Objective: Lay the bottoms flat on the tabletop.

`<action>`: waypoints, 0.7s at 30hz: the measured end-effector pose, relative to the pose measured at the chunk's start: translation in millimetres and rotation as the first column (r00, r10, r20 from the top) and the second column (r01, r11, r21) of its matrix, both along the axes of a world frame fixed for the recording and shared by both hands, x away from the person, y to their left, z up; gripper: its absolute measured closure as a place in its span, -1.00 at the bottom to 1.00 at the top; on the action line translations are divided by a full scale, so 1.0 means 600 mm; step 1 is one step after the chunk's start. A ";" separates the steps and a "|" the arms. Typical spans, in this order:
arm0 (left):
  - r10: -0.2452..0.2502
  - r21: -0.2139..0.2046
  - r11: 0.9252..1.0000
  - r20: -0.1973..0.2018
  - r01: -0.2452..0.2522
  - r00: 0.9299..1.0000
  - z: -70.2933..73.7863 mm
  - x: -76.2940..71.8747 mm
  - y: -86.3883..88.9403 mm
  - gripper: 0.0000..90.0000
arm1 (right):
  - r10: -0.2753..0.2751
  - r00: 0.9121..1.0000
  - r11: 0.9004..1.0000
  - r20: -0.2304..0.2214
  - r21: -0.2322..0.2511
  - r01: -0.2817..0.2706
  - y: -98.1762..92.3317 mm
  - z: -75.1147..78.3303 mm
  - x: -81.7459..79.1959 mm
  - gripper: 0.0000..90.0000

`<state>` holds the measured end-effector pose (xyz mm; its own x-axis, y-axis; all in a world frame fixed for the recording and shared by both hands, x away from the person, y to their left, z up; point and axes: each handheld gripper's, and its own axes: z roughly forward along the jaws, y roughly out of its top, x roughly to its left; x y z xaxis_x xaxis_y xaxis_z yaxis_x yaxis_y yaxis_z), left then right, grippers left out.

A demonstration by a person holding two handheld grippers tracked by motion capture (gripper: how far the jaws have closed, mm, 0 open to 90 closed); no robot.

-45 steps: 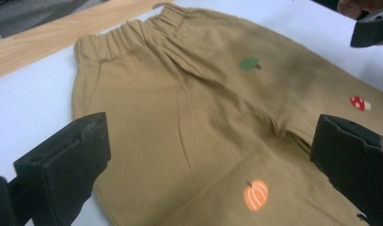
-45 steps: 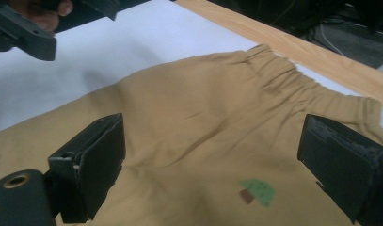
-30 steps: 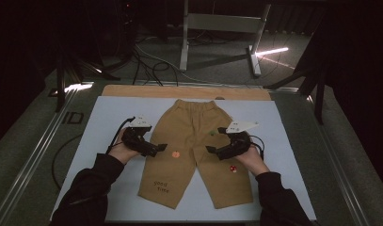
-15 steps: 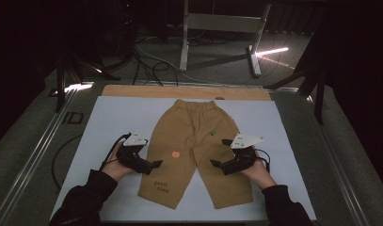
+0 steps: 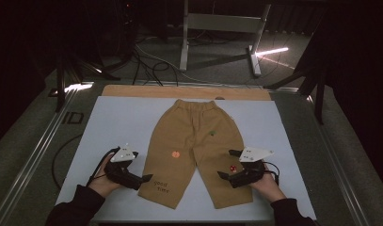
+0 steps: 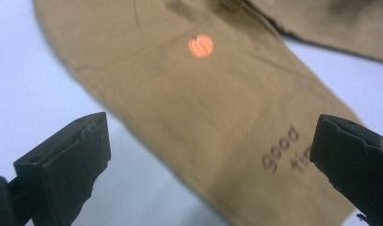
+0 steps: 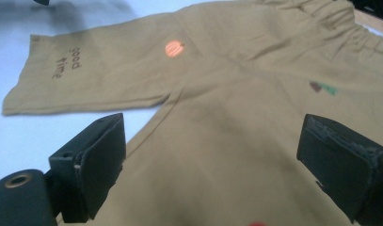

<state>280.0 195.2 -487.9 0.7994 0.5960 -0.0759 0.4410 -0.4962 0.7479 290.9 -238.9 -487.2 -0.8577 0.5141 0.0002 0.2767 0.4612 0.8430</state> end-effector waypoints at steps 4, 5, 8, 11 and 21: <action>0.016 -0.002 1.000 -0.006 -0.017 1.000 -0.006 -0.018 0.018 -0.99 | -0.022 1.000 1.000 -0.007 0.005 0.022 -0.024 -0.004 -0.016 -0.81; 0.023 0.001 1.000 -0.004 -0.023 1.000 -0.006 -0.022 0.023 -0.99 | -0.022 1.000 1.000 -0.007 0.005 0.022 -0.024 -0.004 -0.016 -0.81; 0.035 -0.008 0.999 -0.005 -0.035 0.999 -0.007 -0.038 0.036 -0.99 | -0.036 0.999 0.999 -0.001 0.001 0.036 -0.035 -0.003 -0.027 -0.81; 0.043 -0.004 0.999 -0.002 -0.043 0.999 -0.008 -0.051 0.047 -0.99 | -0.056 0.998 0.998 0.010 -0.010 0.056 -0.051 -0.003 -0.040 -0.81; 0.056 0.000 0.998 -0.024 -0.056 0.998 -0.015 -0.088 0.081 -0.99 | -0.056 0.998 0.997 -0.007 -0.052 0.056 -0.069 -0.007 -0.065 -0.81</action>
